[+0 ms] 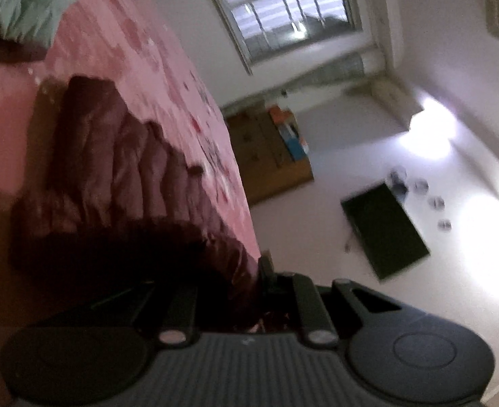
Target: Fold large clothes
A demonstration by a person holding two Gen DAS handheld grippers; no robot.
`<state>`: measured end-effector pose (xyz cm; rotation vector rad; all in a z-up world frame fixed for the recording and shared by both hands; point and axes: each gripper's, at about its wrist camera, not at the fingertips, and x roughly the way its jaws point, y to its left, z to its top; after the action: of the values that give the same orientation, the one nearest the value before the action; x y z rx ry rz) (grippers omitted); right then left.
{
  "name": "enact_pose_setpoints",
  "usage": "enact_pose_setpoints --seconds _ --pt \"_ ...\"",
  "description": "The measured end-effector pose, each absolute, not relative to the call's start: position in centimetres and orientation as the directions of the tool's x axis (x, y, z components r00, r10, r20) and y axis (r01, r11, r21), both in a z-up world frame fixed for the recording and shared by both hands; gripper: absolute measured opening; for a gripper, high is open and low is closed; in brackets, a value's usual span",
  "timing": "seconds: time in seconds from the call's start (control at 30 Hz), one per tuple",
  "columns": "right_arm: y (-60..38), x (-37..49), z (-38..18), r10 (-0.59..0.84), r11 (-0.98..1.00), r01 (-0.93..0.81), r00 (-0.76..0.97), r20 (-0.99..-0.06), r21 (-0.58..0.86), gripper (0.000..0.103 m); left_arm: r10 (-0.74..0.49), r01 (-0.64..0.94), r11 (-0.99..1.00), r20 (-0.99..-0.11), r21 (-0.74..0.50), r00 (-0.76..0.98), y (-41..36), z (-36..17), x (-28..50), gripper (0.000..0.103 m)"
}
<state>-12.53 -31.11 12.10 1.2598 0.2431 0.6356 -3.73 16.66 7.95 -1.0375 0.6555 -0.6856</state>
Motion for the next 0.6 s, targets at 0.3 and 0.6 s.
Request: enact_pose_setpoints --seconds 0.3,0.6 --pt "-32.4 -5.4 10.0 0.385 0.118 -0.326 0.886 0.26 0.938 0.024 -0.658 0.067 0.37 -0.21 -0.927 0.723 17.7 6.4 5.1 0.012" --pt "-33.0 1.8 6.4 0.338 0.221 -0.206 0.933 0.124 0.953 0.028 -0.563 -0.088 0.404 -0.324 -0.91 0.761 17.9 2.6 9.7 0.013"
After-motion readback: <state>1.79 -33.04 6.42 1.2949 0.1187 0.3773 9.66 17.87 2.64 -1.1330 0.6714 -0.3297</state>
